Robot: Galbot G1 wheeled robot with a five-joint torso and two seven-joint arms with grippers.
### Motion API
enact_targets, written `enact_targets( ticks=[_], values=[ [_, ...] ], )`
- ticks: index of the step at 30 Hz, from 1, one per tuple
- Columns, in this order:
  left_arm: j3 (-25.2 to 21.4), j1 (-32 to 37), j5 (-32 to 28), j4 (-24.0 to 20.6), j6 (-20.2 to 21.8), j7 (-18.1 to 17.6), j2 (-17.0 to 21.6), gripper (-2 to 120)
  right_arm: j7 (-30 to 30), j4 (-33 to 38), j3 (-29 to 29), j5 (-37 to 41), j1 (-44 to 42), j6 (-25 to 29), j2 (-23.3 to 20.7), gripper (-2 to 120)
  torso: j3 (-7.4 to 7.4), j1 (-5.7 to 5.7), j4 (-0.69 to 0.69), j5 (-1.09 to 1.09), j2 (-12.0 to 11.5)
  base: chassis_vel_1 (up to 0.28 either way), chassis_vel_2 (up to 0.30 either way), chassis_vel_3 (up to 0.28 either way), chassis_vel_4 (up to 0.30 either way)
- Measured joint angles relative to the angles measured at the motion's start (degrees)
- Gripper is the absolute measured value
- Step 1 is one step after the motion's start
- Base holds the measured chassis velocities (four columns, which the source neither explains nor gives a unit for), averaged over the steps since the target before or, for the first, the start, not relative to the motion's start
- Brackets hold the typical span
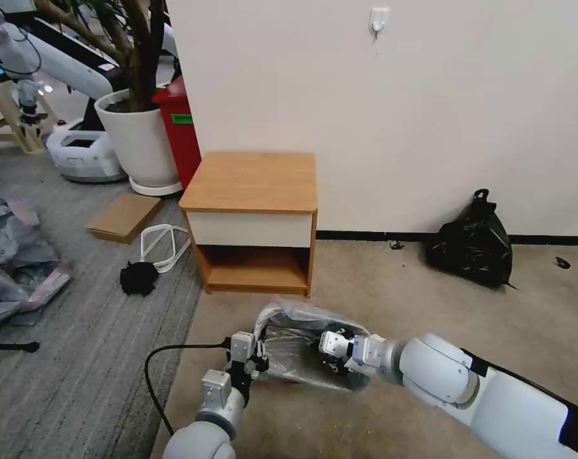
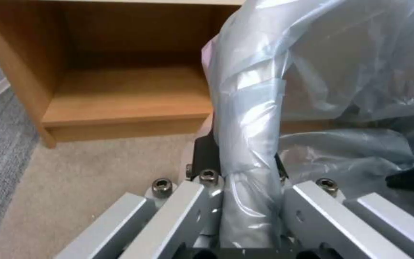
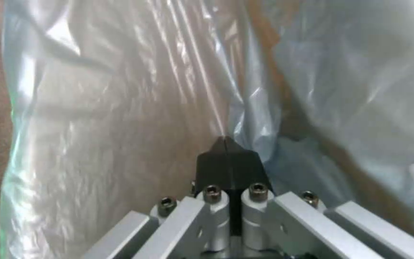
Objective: Pick up the garbage bag from the table and place it over the trash can.
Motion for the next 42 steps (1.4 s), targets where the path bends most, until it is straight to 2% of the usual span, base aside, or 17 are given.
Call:
enact_targets(
  ticks=[10, 14, 19, 42],
  values=[
    [1.6, -0.6, 0.4, 0.5, 0.1, -0.4, -0.7, 3, 0.2, -2.1, -1.9, -0.9, 1.7, -1.1, 1.4, 0, 0.00, 0.00, 0.00, -0.01, 0.0, 0.000, 0.000, 0.000, 0.000],
    [2.3, -1.1, 0.4, 0.8, 0.2, -0.4, -1.0, 3, 0.2, -5.5, -3.7, -1.8, 3.6, -2.9, 3.5, 0, 0.00, 0.00, 0.00, 0.00, 0.0, 0.000, 0.000, 0.000, 0.000],
    [2.7, -1.5, 0.4, 1.1, 0.2, -0.4, -1.2, 3, 0.2, -6.9, -4.6, -2.2, 4.3, -3.0, 4.2, 0, 0.00, 0.00, 0.01, 0.00, 0.0, 0.000, 0.000, 0.000, 0.000],
    [4.2, -1.7, -0.2, 1.2, 0.4, -1.5, -2.1, 3, 0.2, -11.4, -4.9, -7.8, 4.2, -3.2, 6.7, 0, 0.00, 0.00, 0.00, 0.00, 0.0, 0.000, 0.000, 0.000, 0.000]
  ],
)
